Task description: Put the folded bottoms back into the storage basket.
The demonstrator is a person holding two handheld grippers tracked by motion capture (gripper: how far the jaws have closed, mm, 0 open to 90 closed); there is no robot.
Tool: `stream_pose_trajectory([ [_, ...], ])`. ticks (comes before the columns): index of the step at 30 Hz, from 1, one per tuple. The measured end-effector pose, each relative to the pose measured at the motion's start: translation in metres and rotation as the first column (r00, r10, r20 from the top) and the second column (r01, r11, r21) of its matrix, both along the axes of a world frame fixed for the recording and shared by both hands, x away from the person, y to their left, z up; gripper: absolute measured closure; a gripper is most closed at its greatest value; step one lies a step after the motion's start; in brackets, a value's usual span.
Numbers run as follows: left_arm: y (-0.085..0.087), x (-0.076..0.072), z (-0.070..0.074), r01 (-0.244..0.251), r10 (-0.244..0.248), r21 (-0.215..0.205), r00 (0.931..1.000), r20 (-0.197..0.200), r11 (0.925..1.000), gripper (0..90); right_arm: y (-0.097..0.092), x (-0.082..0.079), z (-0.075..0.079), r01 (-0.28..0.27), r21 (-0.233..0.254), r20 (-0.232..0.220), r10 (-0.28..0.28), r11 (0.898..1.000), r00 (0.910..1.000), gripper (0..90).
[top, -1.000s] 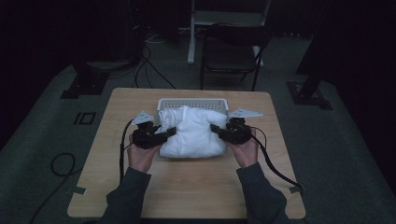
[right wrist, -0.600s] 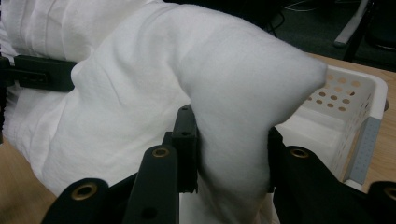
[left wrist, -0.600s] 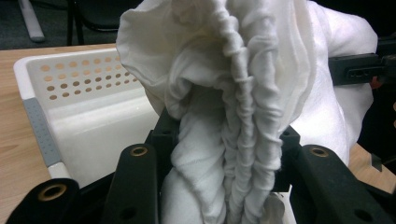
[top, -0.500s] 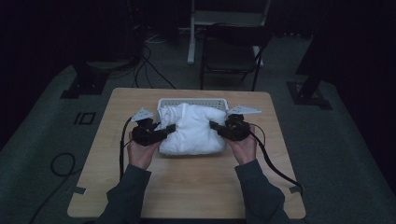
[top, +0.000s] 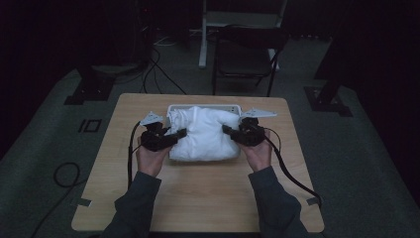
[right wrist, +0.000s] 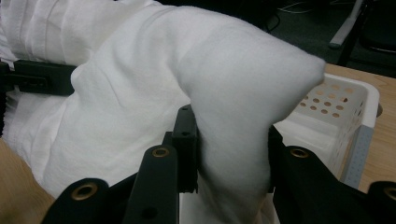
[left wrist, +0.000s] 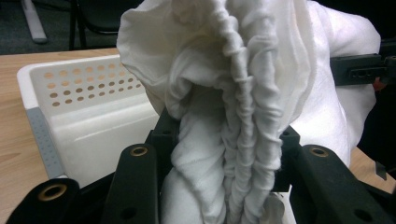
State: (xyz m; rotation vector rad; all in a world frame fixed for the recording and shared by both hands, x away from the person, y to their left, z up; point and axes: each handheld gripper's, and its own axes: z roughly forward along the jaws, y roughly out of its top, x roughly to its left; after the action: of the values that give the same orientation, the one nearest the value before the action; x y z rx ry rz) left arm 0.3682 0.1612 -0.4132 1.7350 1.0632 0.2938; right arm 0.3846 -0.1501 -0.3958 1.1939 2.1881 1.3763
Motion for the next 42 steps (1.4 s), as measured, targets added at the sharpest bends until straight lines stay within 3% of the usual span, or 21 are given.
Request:
stream_pose_trajectory([
  [22,0.0,0.015,-0.005,-0.005,0.005,-0.004,1.0,-0.008,1.0,57.6,0.005,0.013,-0.002,0.021,-0.024,0.003,-0.021,0.999,0.9998,69.9],
  [42,-0.004,0.028,0.001,0.009,-0.009,0.022,0.9999,0.012,0.9997,57.7,0.001,0.021,0.0,0.041,-0.016,-0.001,-0.041,0.999,0.9991,70.0],
])
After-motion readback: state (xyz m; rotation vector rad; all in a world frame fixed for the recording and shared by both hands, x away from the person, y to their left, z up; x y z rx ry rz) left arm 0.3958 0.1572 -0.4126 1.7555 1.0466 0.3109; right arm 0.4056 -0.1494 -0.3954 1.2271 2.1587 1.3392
